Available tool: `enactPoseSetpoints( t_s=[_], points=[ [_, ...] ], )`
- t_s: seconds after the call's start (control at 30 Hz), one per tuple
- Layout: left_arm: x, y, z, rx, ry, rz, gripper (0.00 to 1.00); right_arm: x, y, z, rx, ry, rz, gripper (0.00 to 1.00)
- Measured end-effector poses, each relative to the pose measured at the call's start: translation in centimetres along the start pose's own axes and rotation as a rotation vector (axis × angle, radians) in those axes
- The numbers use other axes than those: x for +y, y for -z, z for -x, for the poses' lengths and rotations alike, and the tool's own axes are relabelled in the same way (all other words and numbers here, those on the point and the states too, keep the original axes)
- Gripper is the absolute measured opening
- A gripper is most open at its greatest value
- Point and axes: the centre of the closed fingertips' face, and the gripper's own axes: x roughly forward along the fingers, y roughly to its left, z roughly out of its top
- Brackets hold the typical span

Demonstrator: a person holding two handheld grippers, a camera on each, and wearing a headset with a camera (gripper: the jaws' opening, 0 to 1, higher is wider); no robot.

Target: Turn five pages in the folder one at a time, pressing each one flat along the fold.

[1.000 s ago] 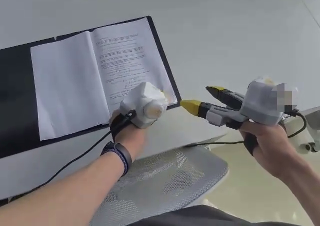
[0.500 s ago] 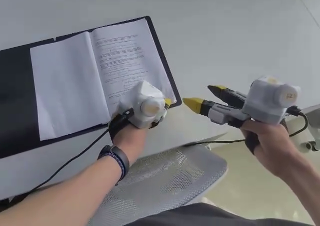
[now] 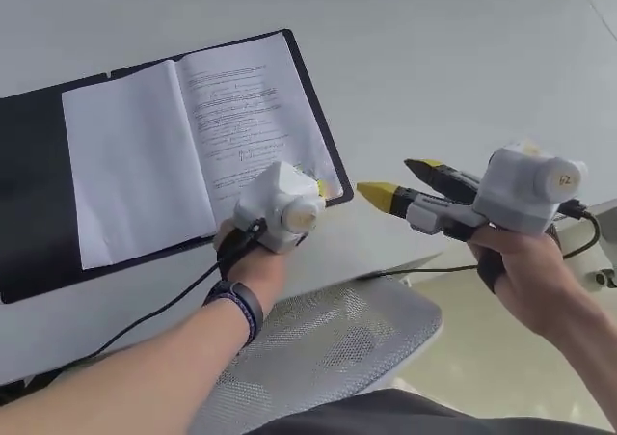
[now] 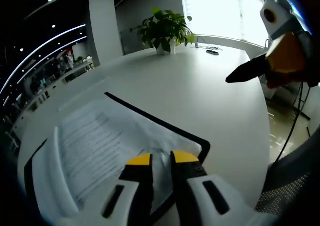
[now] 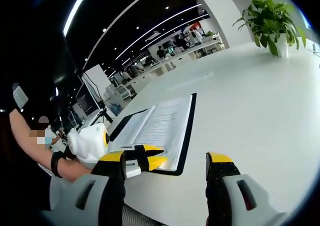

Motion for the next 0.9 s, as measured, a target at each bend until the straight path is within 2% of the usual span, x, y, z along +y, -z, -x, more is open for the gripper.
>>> enactPoseSetpoints(
  t_s=[0.27, 0.47, 0.53, 0.67, 0.8, 0.83, 0.87, 0.9],
  points=[
    [-0.1, -0.2, -0.1, -0.021, -0.007, -0.020, 0.10, 0.0, -0.5, -1.2, 0.006, -0.019, 0.014, 0.62],
    [0.3, -0.2, -0.1, -0.032, -0.018, 0.002, 0.07, -0.3, -0.4, -3.0, 0.023, -0.031, 0.026, 0.60],
    [1.0, -0.1, -0.1, -0.028, -0.039, 0.001, 0.01, -0.5, -0.4, -4.1, 0.029, -0.042, 0.021, 0.59],
    [0.8, -0.2, -0.1, -0.039, -0.028, -0.006, 0.01, -0.7, 0.3, -6.2, 0.070, -0.063, 0.028, 0.56],
    [0.8, -0.3, -0.1, -0.032, -0.035, -0.011, 0.00, -0.4, 0.5, -8.4, 0.091, -0.094, 0.011, 0.52],
    [0.5, 0.2, 0.1, -0.011, -0.006, 0.031, 0.00, -0.2, 0.6, -9.0, 0.103, -0.108, 0.008, 0.51],
    [1.0, -0.2, 0.3, -0.033, -0.022, 0.021, 0.00, -0.1, 0.8, -9.4, 0.112, -0.112, 0.007, 0.49],
    [0.9, -0.2, 0.4, -0.032, -0.020, -0.026, 0.00, -0.1, 1.1, -9.9, 0.123, -0.119, 0.009, 0.49]
  ],
)
